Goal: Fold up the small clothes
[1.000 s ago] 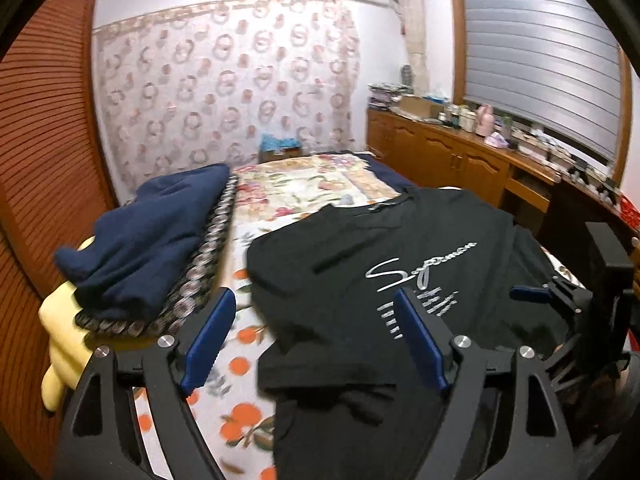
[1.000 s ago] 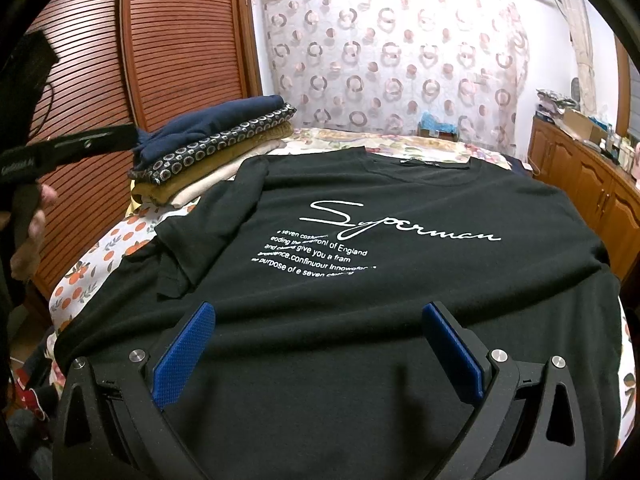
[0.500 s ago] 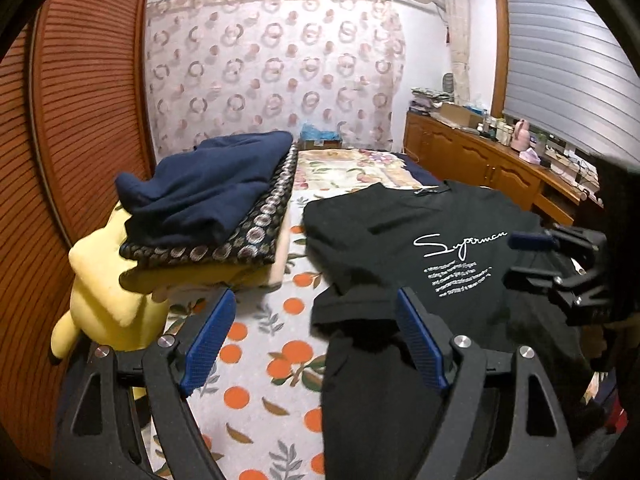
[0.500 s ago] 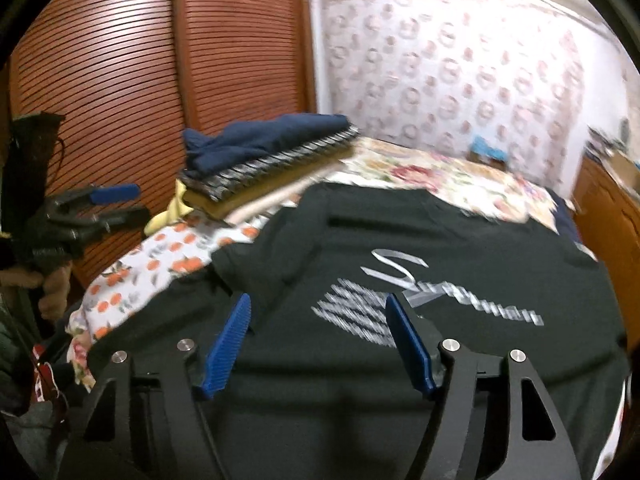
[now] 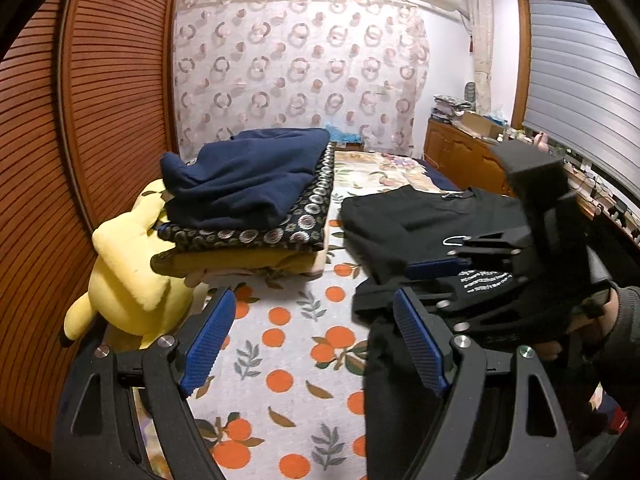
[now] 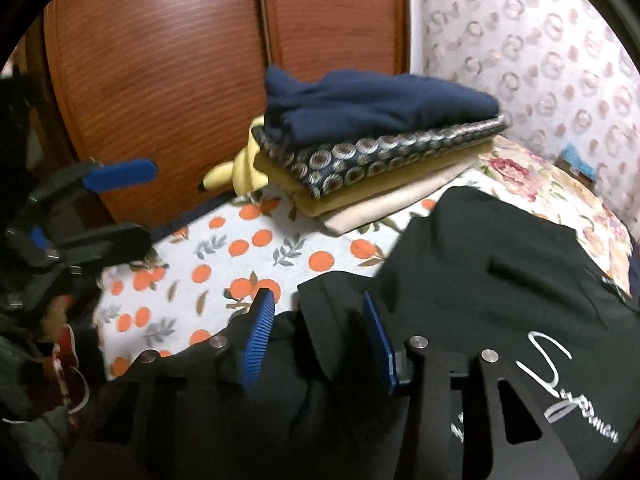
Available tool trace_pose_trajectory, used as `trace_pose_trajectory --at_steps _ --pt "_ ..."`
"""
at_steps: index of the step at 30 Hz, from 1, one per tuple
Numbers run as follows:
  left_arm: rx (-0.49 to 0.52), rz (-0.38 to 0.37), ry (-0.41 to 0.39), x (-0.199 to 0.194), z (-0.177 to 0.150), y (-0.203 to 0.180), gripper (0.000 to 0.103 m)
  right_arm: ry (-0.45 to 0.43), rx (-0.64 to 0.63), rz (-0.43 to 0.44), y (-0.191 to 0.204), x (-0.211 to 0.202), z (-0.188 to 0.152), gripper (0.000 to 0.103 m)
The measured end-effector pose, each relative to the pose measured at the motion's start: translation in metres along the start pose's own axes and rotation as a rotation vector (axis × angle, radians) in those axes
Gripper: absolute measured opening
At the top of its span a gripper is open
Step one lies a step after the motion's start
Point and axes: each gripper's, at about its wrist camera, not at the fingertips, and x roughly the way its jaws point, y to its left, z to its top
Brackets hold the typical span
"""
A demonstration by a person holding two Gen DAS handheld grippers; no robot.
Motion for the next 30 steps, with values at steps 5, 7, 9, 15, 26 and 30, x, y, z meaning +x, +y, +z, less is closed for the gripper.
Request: trace_pose_trajectory --at_steps 5,7,9,15,26,30 --pt "-0.009 0.0 0.011 0.003 -0.005 0.002 0.082 0.075 0.028 -0.053 -0.011 0.029 -0.001 0.023" --pt "-0.012 -0.005 0.015 0.003 -0.006 0.002 0.082 0.063 0.032 -0.054 -0.015 0.029 -0.001 0.013" --pt "-0.011 -0.008 0.017 0.003 -0.006 0.0 0.082 0.023 0.062 -0.037 -0.02 0.02 -0.002 0.01" --pt "-0.006 -0.021 0.033 0.006 -0.007 -0.008 0.082 -0.166 0.133 -0.048 -0.033 -0.016 0.003 0.006" --pt "0.006 -0.04 0.057 0.014 -0.009 -0.022 0.082 -0.117 0.369 -0.369 -0.103 -0.047 -0.048 0.038" --pt "0.01 -0.042 0.077 0.021 -0.011 -0.027 0.082 -0.123 0.387 -0.37 -0.111 -0.041 -0.056 0.047"
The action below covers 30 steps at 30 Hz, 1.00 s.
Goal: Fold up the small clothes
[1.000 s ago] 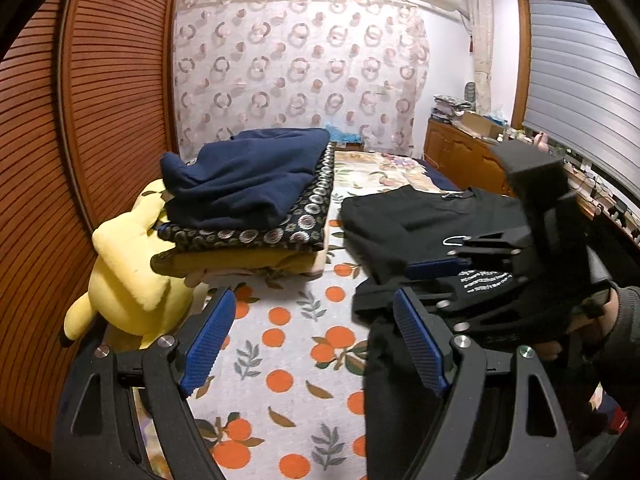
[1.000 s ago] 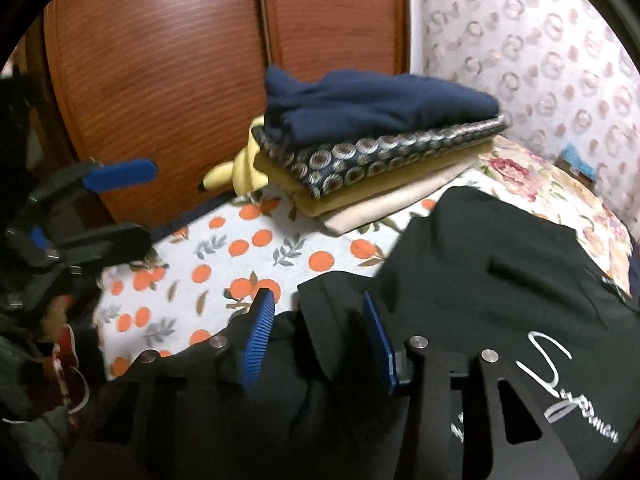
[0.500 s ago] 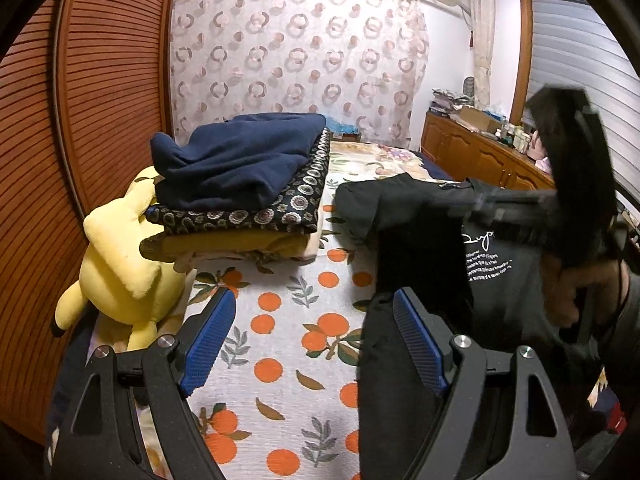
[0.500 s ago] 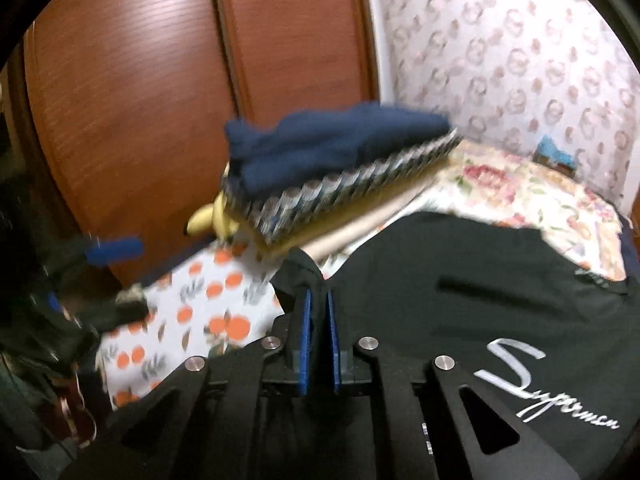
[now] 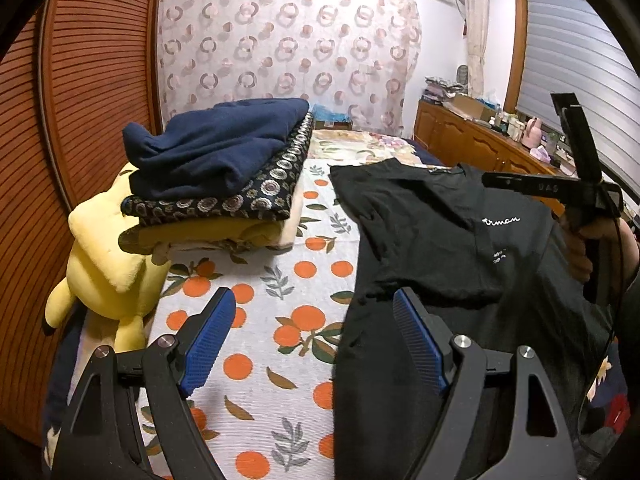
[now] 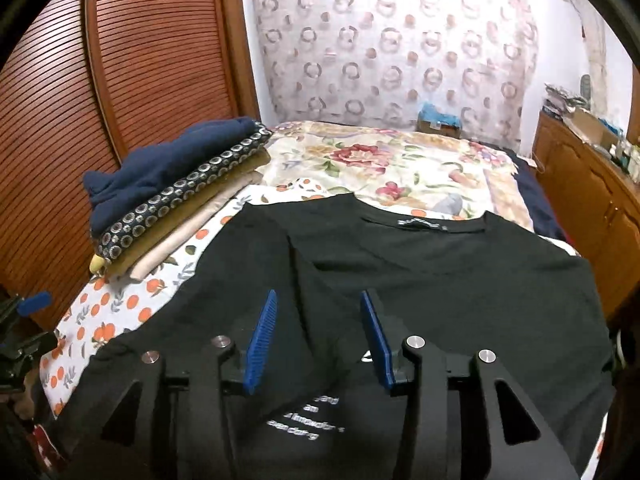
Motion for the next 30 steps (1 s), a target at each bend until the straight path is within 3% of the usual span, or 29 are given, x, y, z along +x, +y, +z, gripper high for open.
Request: trace_pose_trajectory --at_steps 3,6,11,14,19,22,24,25,27,30 --pt "0.01 -0.001 0.01 0.003 -0.001 -0.004 0.082 -0.004 -0.013 0.011 0.002 0.0 -0.007 0.052" --pt "0.01 -0.008 0.018 0.007 -0.001 -0.006 0.082 0.006 -0.019 0.031 -0.006 -0.011 -0.005 0.067" --pt "0.011 -0.014 0.039 0.016 -0.003 -0.012 0.082 0.065 -0.047 0.036 -0.029 -0.008 -0.012 0.067" --pt "0.021 -0.015 0.052 0.02 -0.004 -0.016 0.082 0.092 -0.082 -0.012 -0.034 0.005 -0.005 0.066" --pt "0.022 -0.019 0.073 0.027 -0.007 -0.017 0.082 0.123 -0.076 -0.022 -0.036 0.025 0.007 0.055" --pt "0.016 -0.021 0.095 0.035 -0.008 -0.017 0.082 0.149 -0.079 -0.02 -0.038 0.033 0.008 0.036" --pt "0.016 -0.025 0.106 0.039 -0.009 -0.017 0.082 0.155 -0.083 0.001 -0.038 0.034 0.005 0.014" --pt "0.016 -0.028 0.112 0.042 -0.009 -0.017 0.082 0.152 -0.089 0.017 -0.037 0.033 0.005 0.008" --pt "0.018 -0.031 0.126 0.046 -0.008 -0.018 0.082 0.137 -0.089 0.043 -0.036 0.027 0.005 0.006" --pt "0.03 -0.024 0.133 0.05 -0.008 -0.021 0.082 0.085 -0.101 -0.011 -0.036 0.013 0.007 0.005"
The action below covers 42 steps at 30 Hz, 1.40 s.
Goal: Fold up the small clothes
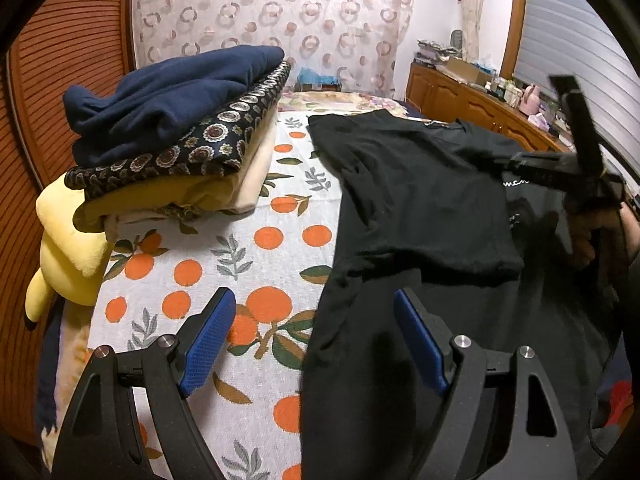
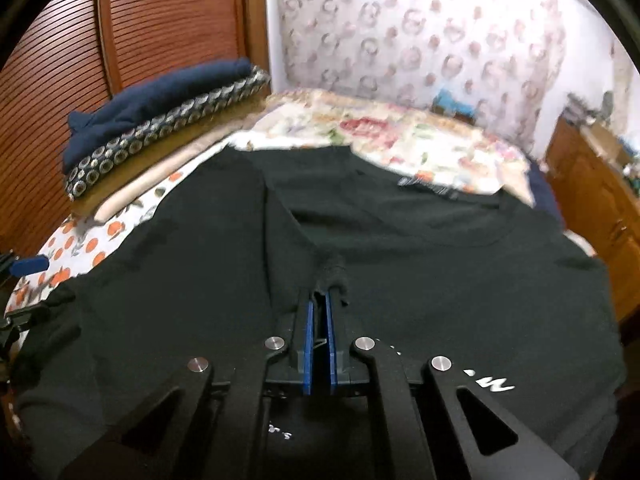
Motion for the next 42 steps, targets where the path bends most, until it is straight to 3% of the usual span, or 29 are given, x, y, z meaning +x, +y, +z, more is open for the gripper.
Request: trace_pose_trajectory --at_steps 5,9,13,19,24,34,42 --pt "-0.002 0.005 0.02 0.005 -0.001 0.0 0.082 -0.036 0.032 -0.077 -0.004 -0.019 -0.003 0.006" --pt "-0.006 0.005 0.032 0.009 -0.001 0.001 0.082 -0.04 0.028 -0.1 -0.002 -0.03 -0.011 0.042" --pt "-0.013 0.023 0.074 0.017 -0.001 0.002 0.082 -0.022 0.021 -0.048 -0.002 -0.033 -0.022 0.057" --pt "0.003 0.043 0.079 0.018 -0.002 0.0 0.082 0.077 0.02 -0.049 -0.009 -0.016 -0.047 0.058" --pt "0.008 0.045 0.081 0.019 -0.002 0.0 0.082 0.084 0.009 -0.047 -0.009 -0.018 -0.05 0.067" --pt "-0.032 -0.011 0.056 0.013 -0.004 0.007 0.082 0.097 -0.019 -0.03 -0.02 -0.029 -0.05 0.069" --pt "-0.069 -0.007 0.009 0.002 -0.005 0.01 0.082 -0.018 0.12 -0.12 -0.087 -0.103 -0.084 0.069"
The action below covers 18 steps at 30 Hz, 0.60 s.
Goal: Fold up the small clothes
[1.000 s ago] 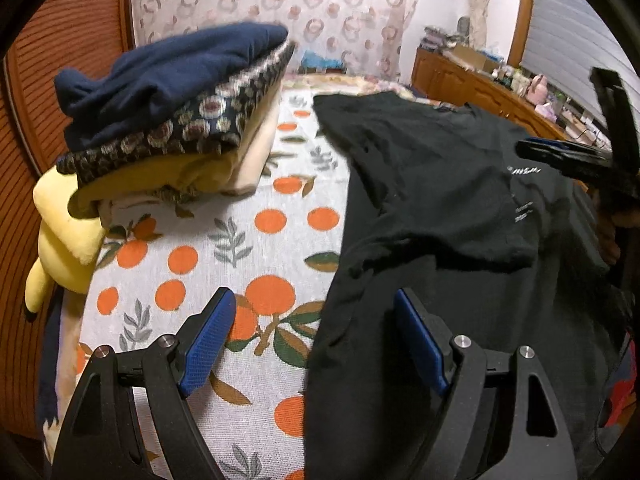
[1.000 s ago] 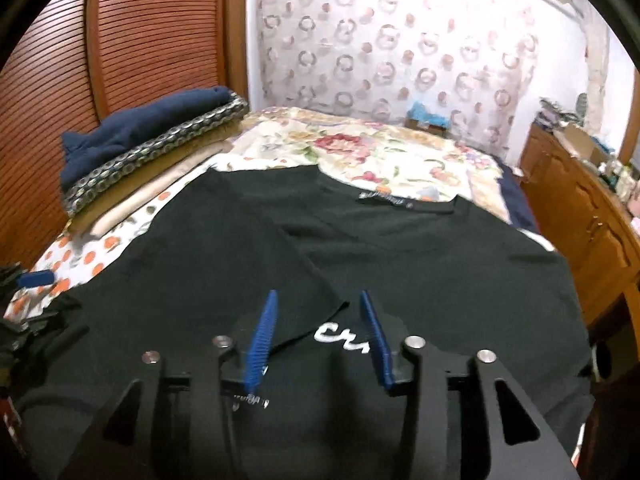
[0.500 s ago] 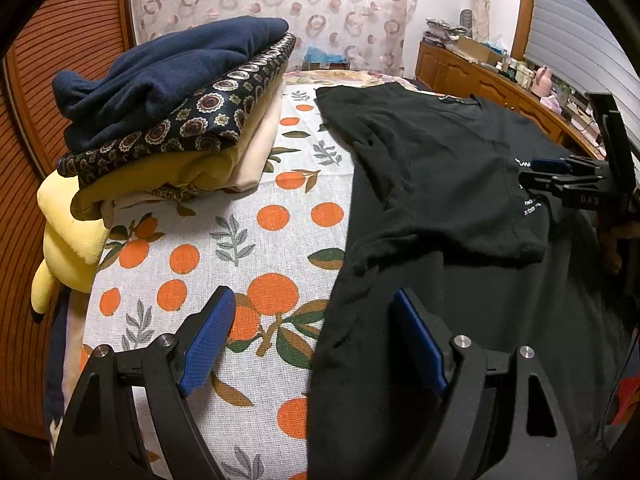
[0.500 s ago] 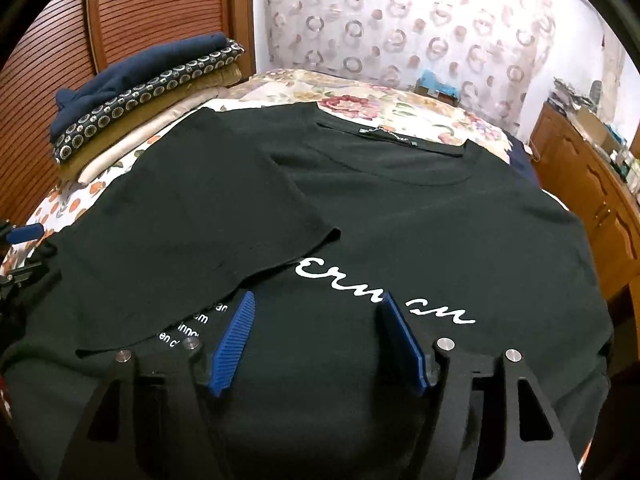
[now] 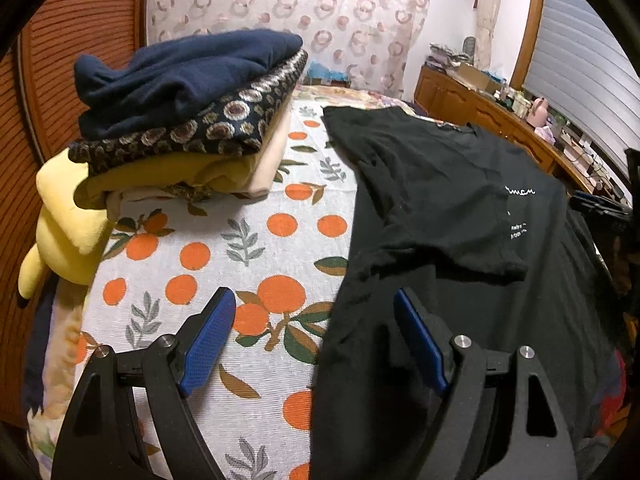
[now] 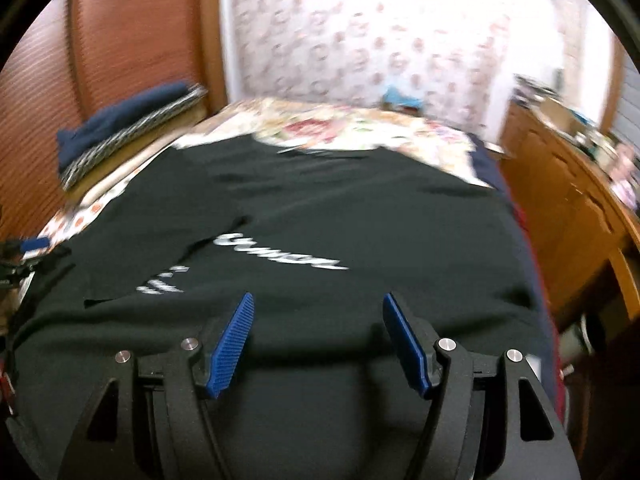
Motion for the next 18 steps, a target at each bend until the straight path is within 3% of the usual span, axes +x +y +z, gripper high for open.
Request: trace_pose_trajectory --at_steps 8,16,18 --pt "0.031 0.006 -0.059 -0.016 0.01 -0.017 0.082 0.029 0.199 -0.168 -0.11 -0.008 -0.03 0.061" --pt "0.124 -0.032 -0.112 -0.031 0.031 -0.057 0.082 0.093 0.336 -0.142 -0.142 0.021 -0.037 0.049" --pt "0.138 -0.041 -0.114 -0.032 0.033 -0.065 0.082 0.097 0.355 -0.127 -0.143 0.026 -0.033 0.035"
